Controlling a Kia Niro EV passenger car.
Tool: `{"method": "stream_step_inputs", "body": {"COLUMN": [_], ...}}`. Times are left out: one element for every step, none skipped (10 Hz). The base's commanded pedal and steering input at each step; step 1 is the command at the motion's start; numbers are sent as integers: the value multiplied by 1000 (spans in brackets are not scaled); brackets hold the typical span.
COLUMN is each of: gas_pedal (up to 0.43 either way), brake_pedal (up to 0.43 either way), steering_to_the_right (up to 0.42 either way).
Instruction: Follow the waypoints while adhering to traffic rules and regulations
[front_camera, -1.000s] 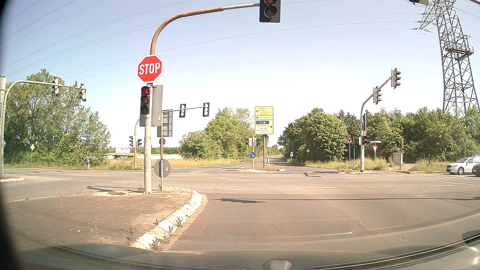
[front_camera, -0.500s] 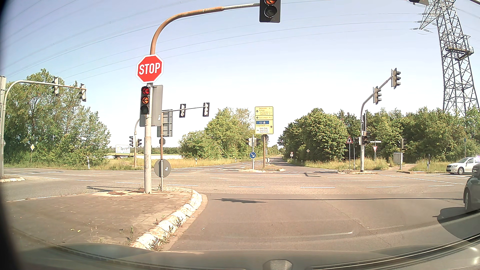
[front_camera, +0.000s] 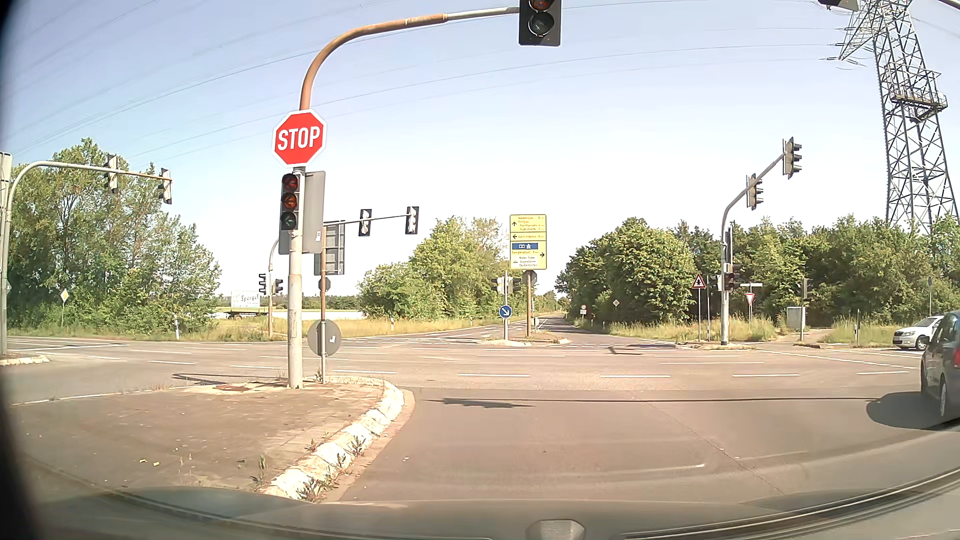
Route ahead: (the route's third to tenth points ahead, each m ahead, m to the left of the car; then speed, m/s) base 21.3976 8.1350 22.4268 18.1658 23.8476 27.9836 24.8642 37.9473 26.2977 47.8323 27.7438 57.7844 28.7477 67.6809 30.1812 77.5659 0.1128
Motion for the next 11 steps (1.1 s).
{"method": "stream_step_inputs", "body": {"gas_pedal": [0, 79, 110, 138, 157, 177, 197, 209, 220, 220, 228], "brake_pedal": [30, 30, 37, 30, 30, 30, 30, 30, 30, 30, 30], "steering_to_the_right": [1, 1, 0, 1, 0, 0, 1, 1, 1, 0, 1]}}
